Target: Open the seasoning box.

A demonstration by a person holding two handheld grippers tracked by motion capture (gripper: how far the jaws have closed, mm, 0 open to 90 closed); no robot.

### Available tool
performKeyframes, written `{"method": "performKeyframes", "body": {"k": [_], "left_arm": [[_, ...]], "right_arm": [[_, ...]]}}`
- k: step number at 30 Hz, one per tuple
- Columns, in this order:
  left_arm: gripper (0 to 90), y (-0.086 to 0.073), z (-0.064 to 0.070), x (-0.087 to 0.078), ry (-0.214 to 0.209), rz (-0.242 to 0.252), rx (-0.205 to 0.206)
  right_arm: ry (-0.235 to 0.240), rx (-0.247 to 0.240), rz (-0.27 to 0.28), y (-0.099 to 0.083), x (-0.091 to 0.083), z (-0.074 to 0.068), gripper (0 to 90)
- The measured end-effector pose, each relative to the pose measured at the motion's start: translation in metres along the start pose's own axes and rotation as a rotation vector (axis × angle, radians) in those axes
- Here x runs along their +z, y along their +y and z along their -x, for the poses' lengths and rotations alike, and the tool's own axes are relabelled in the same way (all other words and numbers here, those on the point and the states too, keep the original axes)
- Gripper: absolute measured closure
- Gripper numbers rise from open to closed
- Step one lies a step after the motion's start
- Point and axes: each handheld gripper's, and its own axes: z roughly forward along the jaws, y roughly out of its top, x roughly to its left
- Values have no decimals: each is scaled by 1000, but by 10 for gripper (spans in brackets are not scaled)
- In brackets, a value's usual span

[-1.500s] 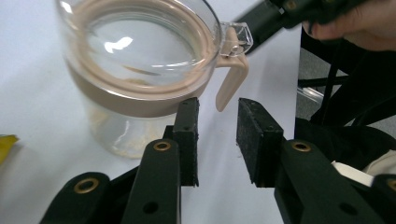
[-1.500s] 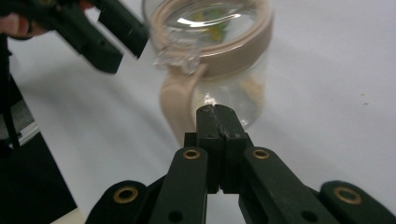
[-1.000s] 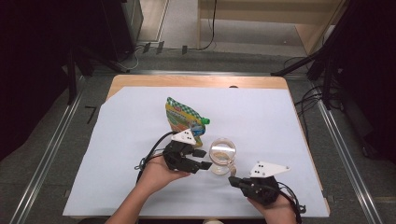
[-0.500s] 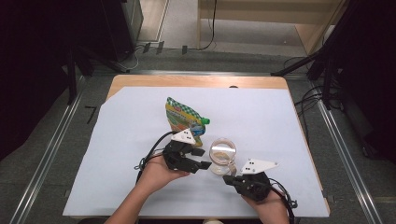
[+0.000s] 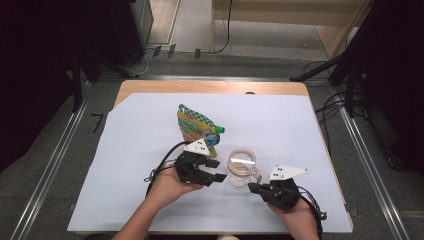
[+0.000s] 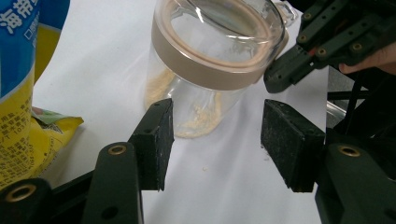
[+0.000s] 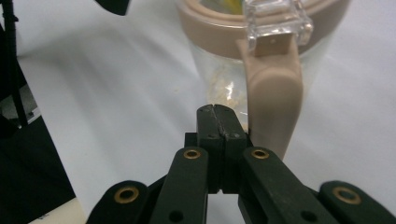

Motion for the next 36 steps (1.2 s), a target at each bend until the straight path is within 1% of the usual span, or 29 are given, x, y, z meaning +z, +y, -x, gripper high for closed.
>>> {"method": "performKeyframes", "body": {"k": [1,2,3,4,5,7,10,13,15,16,18,19,20,21,23,24,25,26,27,28,29,30,31,32,34,35,36], "left_arm": [[453,0,0,0,-3,1,1],[454,0,0,0,-3,1,1],[454,0,0,0,-3,1,3],[454,0,0,0,-3,1,3],[454,0,0,1,-4,-1,8],[455,0,1,2,-8,-2,11],[454,1,1,3,-8,-2,14],[451,2,1,7,-12,0,12],[443,3,0,8,-15,2,11],[435,4,1,10,-24,8,13],[438,6,2,12,-32,-4,16],[432,6,2,12,-32,-4,16],[432,7,3,14,-27,-8,26],[390,10,4,16,-21,-13,35],[352,13,5,18,-27,-3,36],[339,15,6,19,-25,-7,45],[325,15,6,19,-25,-7,45],[325,17,8,21,-29,7,49],[301,18,10,22,-31,9,53],[290,20,11,23,-35,12,56],[268,22,12,24,-40,13,61],[258,22,12,24,-40,13,61],[258,23,12,25,-52,9,70],[237,26,12,27,-44,9,67],[234,28,13,28,-40,11,70],[228,30,13,29,-38,14,66],[222,34,13,31,-37,17,65]], "right_arm": [[-11,15,3,0,-2,5,900],[-11,15,3,0,-2,5,900],[-22,30,5,0,-5,10,900],[-22,30,5,0,-5,10,900],[-37,34,13,1,-9,17,900],[-48,33,17,2,-13,22,900],[-54,48,24,3,-17,30,900],[-52,53,18,4,-16,38,900],[-52,50,14,4,-16,40,900],[-55,37,5,6,-16,44,900],[-56,30,8,8,-17,50,900],[-56,30,8,8,-17,50,900],[-52,34,10,8,-17,53,900],[-60,36,15,10,-16,62,900],[-64,47,11,12,-15,68,900],[-62,51,11,12,-15,70,900],[-62,51,11,12,-15,70,900],[-58,53,11,13,-16,71,900],[-60,51,13,13,-18,70,900],[-59,49,13,13,-21,68,900],[-70,40,21,13,-28,67,900],[-70,40,21,13,-28,67,900],[-71,53,28,13,-32,67,900],[-82,74,44,13,-40,69,900],[-91,73,49,12,-43,69,900],[-108,72,49,12,-45,70,900],[-134,81,58,13,-46,75,900]]}}
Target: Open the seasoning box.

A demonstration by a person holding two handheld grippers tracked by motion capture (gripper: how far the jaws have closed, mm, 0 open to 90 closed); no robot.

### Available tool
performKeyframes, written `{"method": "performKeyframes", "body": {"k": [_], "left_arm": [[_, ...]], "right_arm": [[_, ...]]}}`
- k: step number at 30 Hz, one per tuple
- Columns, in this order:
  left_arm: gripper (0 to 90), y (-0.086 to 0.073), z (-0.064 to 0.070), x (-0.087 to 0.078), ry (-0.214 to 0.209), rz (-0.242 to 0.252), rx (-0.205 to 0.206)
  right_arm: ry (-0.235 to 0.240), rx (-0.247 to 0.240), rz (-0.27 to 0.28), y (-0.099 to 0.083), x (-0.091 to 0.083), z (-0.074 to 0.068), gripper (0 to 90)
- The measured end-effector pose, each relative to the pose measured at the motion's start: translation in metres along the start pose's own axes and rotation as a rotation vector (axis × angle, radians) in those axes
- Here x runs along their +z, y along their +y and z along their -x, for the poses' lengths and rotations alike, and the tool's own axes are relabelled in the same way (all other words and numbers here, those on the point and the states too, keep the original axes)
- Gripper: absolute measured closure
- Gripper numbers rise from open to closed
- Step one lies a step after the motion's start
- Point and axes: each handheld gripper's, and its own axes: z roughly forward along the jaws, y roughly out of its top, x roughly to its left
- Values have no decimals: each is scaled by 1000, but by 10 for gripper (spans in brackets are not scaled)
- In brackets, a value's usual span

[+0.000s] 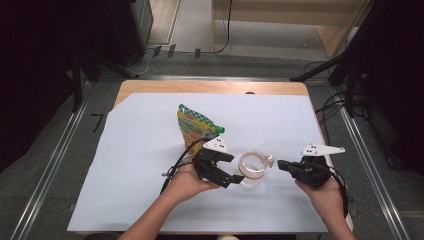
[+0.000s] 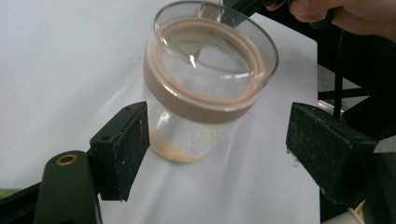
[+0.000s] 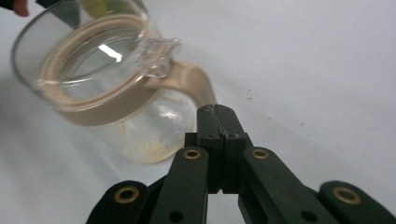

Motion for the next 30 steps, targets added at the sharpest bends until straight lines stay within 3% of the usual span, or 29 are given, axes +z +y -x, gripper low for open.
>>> {"method": "performKeyframes", "body": {"k": [5,15,21,30], "left_arm": [[204,7,3,12,28,-23,20],[169,11,5,28,60,-39,57],[133,10,8,39,103,-57,101],[122,12,8,41,100,-50,101]], "right_arm": [[-8,29,-10,6,12,9,900],[-12,11,-49,10,33,10,900],[-28,10,-49,9,35,8,900],[-40,12,-50,8,36,7,900]]}}
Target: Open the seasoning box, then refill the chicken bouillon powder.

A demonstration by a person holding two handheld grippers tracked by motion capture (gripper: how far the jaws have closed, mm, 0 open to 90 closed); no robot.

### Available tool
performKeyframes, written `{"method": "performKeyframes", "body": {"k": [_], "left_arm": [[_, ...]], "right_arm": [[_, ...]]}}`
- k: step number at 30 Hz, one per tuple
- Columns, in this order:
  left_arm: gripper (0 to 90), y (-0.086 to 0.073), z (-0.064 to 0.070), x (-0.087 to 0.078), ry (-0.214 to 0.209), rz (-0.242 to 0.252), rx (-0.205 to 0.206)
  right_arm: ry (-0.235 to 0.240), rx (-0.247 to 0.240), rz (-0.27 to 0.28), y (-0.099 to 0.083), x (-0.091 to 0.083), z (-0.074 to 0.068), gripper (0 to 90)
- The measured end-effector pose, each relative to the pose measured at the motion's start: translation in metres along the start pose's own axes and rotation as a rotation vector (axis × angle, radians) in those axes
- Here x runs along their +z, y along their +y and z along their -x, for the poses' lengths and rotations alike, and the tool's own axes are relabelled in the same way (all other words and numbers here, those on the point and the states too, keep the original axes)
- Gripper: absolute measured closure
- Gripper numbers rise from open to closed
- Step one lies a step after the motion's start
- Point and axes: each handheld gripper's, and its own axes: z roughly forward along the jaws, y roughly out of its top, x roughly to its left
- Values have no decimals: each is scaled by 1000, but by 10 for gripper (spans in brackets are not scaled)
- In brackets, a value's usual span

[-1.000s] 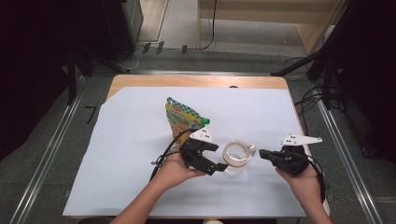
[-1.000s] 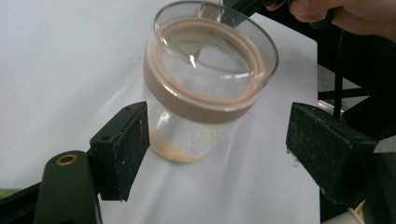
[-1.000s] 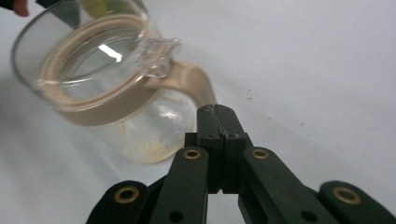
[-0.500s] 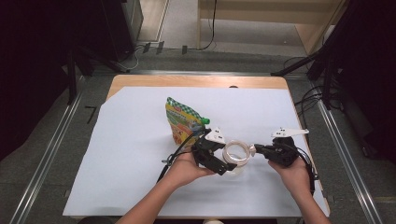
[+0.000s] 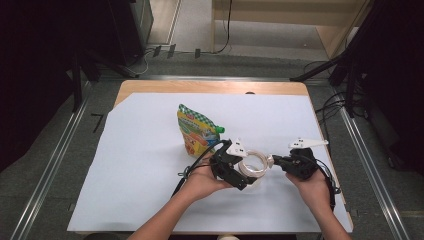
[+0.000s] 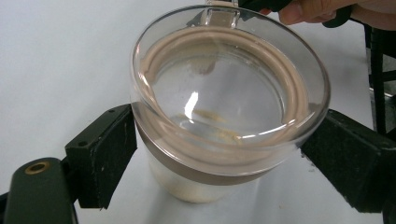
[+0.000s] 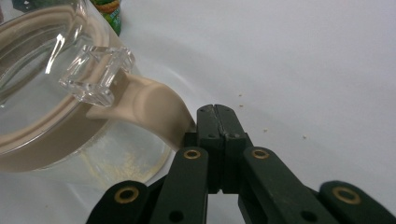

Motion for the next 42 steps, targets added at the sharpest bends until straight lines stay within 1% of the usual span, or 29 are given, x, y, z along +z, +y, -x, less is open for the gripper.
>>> {"method": "performKeyframes", "body": {"k": [3,6,8,9,12,13,20,23,24,29,33,34,38,39,40,41,42], "left_arm": [[124,1,1,-1,5,5,8],[133,4,0,-4,2,18,3],[135,6,1,-5,7,8,12],[138,7,1,-5,10,-1,25],[141,8,1,-6,6,-1,24],[141,10,1,-8,1,5,14],[142,10,1,-8,1,5,21],[142,10,1,-8,2,2,15],[142,12,1,-8,-3,-2,7],[140,14,0,-9,-4,-2,2],[142,17,0,-12,-7,7,11],[144,19,1,-12,-4,2,20],[146,21,1,-14,-1,1,22],[148,22,2,-15,-1,10,20],[150,23,2,-16,-17,21,13],[188,24,1,-18,-54,38,3],[338,24,0,-20,-104,62,-8]], "right_arm": [[-2,0,-2,0,0,-1,900],[-1,-2,-4,0,0,-1,900],[-4,-6,0,0,-1,-1,900],[-4,-3,-2,0,-1,-1,900],[-5,-2,0,0,-1,-1,900],[-6,-1,-2,0,-1,-2,900],[-9,-1,-2,0,-1,-2,900],[-13,-3,0,0,-1,-3,900],[-10,-3,1,0,-1,-2,900],[-12,2,-2,0,-2,-3,900],[-12,-2,-1,0,-2,-3,900],[-13,-1,1,0,-2,-3,900],[-12,-1,5,0,-2,-3,900],[-10,-5,8,0,-3,-3,900],[-8,-6,9,0,-3,-3,900],[-7,-7,10,0,-3,-3,900],[-8,-6,12,0,-3,-4,900]]}}
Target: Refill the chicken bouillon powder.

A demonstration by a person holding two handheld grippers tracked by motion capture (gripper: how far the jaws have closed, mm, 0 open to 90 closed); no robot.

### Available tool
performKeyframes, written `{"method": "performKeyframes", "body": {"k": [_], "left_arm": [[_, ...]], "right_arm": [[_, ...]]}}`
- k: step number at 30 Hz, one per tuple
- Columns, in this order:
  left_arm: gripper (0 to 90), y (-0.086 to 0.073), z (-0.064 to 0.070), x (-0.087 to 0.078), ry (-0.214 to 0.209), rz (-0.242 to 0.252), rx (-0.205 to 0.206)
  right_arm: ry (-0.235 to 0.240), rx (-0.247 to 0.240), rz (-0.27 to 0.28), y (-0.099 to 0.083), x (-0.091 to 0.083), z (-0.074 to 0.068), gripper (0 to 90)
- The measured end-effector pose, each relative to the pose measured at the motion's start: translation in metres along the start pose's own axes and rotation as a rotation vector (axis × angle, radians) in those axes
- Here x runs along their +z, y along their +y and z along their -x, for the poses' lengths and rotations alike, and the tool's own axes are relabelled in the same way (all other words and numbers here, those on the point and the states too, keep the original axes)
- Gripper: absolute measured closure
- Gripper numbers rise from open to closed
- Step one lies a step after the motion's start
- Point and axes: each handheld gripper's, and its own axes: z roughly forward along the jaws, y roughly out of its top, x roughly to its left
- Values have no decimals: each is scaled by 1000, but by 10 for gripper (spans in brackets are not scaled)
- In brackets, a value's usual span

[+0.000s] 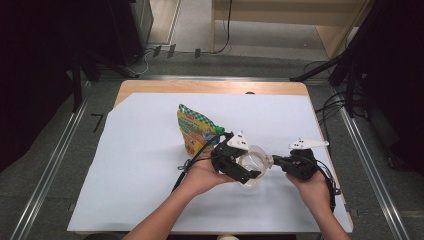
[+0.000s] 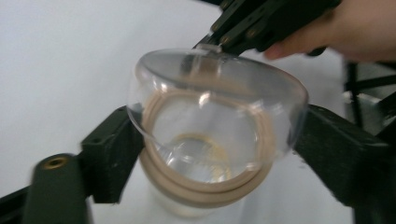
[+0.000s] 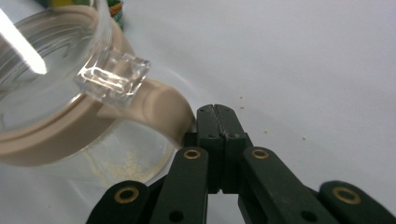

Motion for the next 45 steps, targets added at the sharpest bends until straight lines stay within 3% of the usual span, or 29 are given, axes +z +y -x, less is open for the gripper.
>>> {"method": "performKeyframes", "body": {"k": [1,4,7,8,9,19,31,39,45], "left_arm": [[427,1,1,0,2,14,-12],[395,4,2,0,4,2,2],[559,7,7,0,-20,1,11],[559,9,9,0,-23,3,23],[636,10,10,0,-25,4,24],[848,30,16,2,-84,-17,46],[855,57,15,18,-119,-67,48],[811,62,11,27,-142,-94,30],[740,62,10,21,-153,-85,23]], "right_arm": [[-1,1,2,0,0,0,900],[-3,-2,2,0,-1,-1,900],[0,-6,2,0,-1,0,900],[0,-7,3,0,-2,0,900],[1,-7,5,0,-2,-1,900],[7,1,7,-1,-3,-1,900],[9,7,8,-4,-4,-1,900],[13,8,17,-5,-7,-2,900],[5,10,43,-5,-13,-2,900]]}}
